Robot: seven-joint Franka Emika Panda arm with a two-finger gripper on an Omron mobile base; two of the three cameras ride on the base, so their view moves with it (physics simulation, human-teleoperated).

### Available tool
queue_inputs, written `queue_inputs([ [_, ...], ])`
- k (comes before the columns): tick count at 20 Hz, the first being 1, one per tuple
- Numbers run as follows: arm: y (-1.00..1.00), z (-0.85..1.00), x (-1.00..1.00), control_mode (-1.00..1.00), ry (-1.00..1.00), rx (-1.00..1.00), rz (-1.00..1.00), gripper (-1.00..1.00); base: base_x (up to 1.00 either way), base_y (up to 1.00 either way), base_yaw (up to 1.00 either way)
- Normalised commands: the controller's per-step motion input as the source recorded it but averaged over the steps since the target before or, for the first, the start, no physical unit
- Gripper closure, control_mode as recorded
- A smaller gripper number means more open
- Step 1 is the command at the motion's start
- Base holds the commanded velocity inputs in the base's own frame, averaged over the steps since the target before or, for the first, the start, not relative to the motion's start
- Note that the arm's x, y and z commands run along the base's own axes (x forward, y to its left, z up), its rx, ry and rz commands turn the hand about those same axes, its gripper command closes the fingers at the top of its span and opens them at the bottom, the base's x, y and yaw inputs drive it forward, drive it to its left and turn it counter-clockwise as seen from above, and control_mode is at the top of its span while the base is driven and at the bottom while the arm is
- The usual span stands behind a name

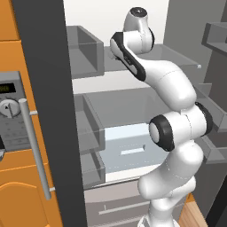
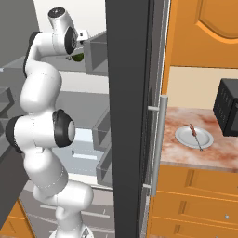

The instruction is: Place the cold items (lime and carrot) from the fridge in one tupperware on the dining counter. Place the warm items (hot dog and kebab skewer) in the stove area in another tupperware.

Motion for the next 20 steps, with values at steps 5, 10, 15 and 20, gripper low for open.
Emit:
queue_inputs([
  [5, 0.04, -0.07, 0.27, -1.00, 0.00, 0.00, 0.00, -1.00, 0.00, 0.00, 0.00],
  [10, 0.03, -0.15, 0.09, -1.00, 0.01, 0.00, 0.00, 1.00, 0.00, 0.00, 0.00],
  [15, 0.01, -0.15, 0.01, -1.00, 0.10, 0.00, 0.00, 1.00, 0.00, 0.00, 0.00],
  [20, 0.04, -0.15, -0.02, -1.00, 0.09, 0.00, 0.00, 1.00, 0.00, 0.00, 0.00],
])
